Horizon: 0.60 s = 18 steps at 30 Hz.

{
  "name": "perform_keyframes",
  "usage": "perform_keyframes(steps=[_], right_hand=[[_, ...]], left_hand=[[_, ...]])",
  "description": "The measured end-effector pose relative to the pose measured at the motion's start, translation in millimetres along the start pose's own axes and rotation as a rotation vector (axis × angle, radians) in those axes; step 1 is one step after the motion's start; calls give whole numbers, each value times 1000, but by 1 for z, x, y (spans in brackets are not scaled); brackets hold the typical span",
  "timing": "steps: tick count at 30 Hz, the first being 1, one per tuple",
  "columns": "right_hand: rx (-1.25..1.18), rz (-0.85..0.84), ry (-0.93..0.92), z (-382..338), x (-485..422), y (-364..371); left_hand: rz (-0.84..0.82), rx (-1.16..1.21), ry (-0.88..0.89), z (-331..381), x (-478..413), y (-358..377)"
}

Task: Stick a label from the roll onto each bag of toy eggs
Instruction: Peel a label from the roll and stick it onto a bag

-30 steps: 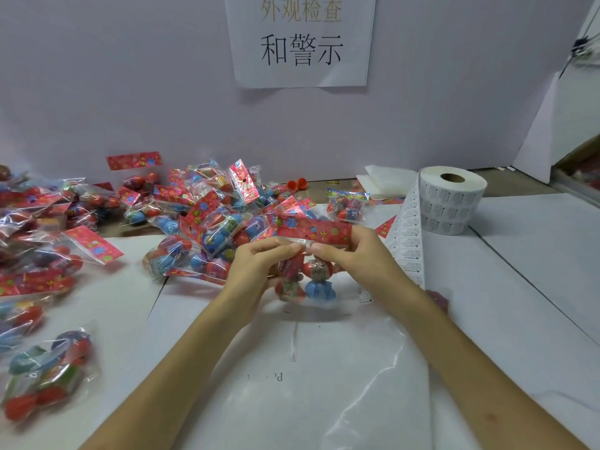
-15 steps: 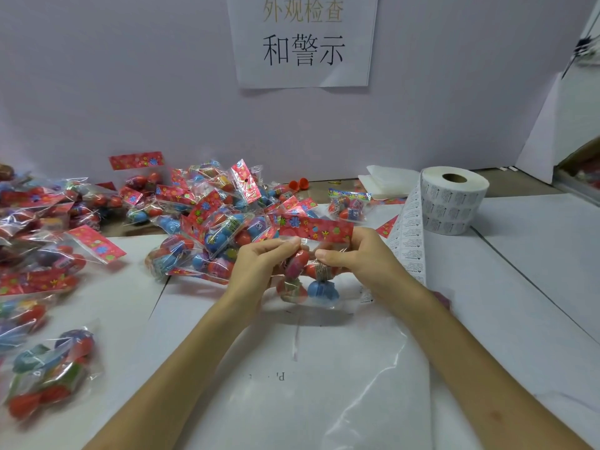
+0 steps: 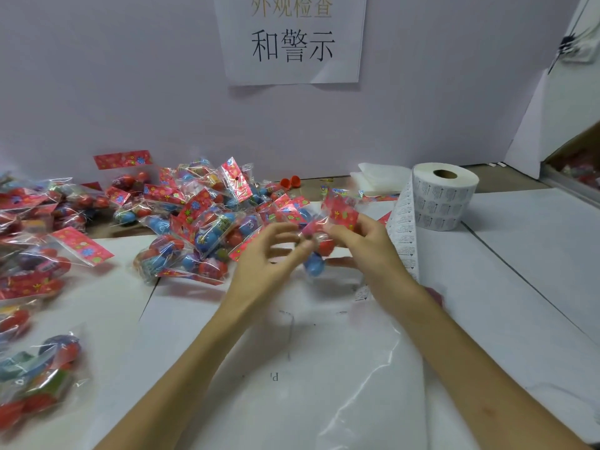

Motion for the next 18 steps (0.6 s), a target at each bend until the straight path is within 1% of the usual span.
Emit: perform_keyframes(steps=[2, 5, 7, 8, 9, 10, 13, 15, 16, 18], right_hand=[[-39, -164, 45, 1, 5, 11], [-61, -382, 89, -3, 12, 21], [-51, -413, 77, -8, 12, 20], [-54, -379, 45, -12, 10, 16], [-68, -310, 2, -18, 6, 10], [-72, -205, -55, -24, 2, 1], [74, 252, -272, -42, -2, -41], [200, 495, -312, -43, 1, -64], [266, 569, -294, -41, 1, -73], [347, 619, -236, -36, -3, -84]], left_hand=[[-7, -66, 17, -2, 3, 7], [95, -83, 26, -4, 3, -3], [135, -11, -41, -11, 0, -10], [138, 59, -81, -12, -1, -11], [138, 127, -123, -13, -2, -12], [140, 185, -169, -16, -3, -13], [110, 238, -322, -27, -7, -11], [82, 214, -357, -30, -6, -9], [81, 163, -346, -29, -5, -9], [93, -25, -261, -26, -5, -10]])
Point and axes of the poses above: each hand's wrist, its own x-axis away from the middle knuckle, its own y-axis out of the palm, z = x × y, the point moved 6 cm from there along -x, towards the middle knuckle, and after that the axes turned 7 degrees about -x, right-handed, at the moved point
